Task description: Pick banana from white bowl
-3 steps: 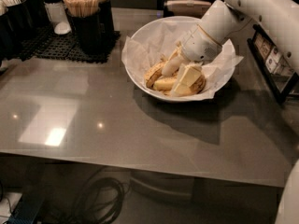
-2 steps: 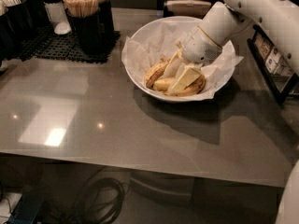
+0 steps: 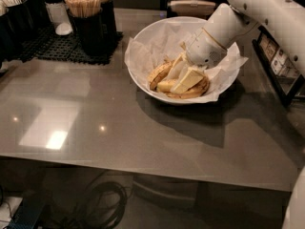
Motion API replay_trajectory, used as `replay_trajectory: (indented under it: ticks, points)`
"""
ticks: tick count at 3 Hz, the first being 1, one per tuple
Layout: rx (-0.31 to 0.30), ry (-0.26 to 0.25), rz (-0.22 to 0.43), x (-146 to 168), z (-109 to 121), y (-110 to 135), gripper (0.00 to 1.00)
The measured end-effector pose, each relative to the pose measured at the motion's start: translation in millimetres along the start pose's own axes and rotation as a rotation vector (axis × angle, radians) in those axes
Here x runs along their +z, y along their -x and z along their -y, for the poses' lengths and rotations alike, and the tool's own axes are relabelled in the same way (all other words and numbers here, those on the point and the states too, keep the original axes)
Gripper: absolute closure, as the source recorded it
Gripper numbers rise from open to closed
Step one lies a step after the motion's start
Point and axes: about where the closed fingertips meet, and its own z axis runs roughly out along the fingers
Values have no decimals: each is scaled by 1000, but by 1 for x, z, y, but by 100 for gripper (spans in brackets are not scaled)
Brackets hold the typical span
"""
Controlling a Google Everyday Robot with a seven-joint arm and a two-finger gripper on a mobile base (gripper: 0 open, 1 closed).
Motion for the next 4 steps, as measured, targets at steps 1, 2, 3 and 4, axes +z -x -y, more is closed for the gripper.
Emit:
replay_trajectory:
  ticks: [1, 2, 3, 4]
  points:
    - [24, -29, -51, -18, -3, -1, 100]
    - [40, -87, -104, -57, -9, 5, 100]
    - [23, -151, -69, -92, -21, 17, 100]
    - [37, -203, 14, -116, -47, 26, 100]
